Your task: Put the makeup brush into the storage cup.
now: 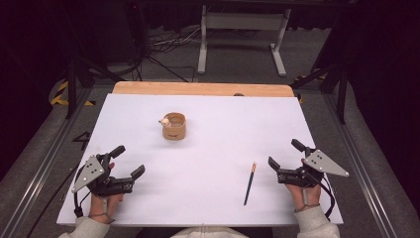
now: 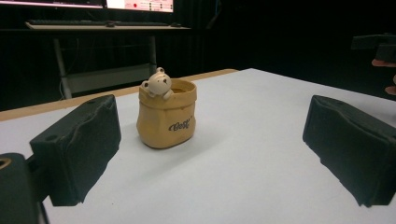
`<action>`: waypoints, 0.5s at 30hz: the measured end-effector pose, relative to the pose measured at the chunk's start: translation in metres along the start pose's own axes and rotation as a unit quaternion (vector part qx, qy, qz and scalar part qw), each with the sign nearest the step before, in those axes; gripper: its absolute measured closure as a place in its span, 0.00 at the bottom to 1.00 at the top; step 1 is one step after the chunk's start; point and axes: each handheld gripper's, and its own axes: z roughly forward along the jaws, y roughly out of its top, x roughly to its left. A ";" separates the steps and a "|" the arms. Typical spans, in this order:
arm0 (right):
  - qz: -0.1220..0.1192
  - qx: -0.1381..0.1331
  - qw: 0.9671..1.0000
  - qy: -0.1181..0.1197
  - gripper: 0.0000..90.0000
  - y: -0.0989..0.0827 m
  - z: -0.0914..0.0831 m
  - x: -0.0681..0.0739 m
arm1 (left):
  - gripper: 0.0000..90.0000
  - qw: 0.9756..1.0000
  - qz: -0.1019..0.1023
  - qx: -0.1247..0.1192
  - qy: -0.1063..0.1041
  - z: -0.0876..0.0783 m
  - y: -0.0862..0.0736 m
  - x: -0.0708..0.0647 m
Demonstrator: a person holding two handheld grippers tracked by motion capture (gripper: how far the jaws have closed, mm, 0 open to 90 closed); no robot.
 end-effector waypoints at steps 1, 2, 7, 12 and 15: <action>-0.004 -0.002 1.000 -0.004 0.00 0.000 -0.001 0.000 | 0.06 1.000 -0.002 0.001 0.001 0.000 0.000 0.000; -0.008 -0.006 1.000 -0.012 0.00 0.001 -0.002 0.001 | 0.06 1.000 0.000 0.002 0.002 -0.001 0.000 0.000; -0.019 -0.002 1.000 -0.006 0.02 0.007 -0.004 0.005 | 0.06 1.000 0.001 0.002 0.005 -0.002 0.001 0.000; -0.035 0.007 0.999 0.002 0.04 0.016 0.000 0.012 | 0.06 1.000 -0.003 0.008 -0.002 0.001 -0.001 0.001; -0.030 0.016 0.999 0.019 0.04 0.020 0.007 0.014 | 0.06 1.000 0.000 0.010 -0.002 0.001 -0.001 0.000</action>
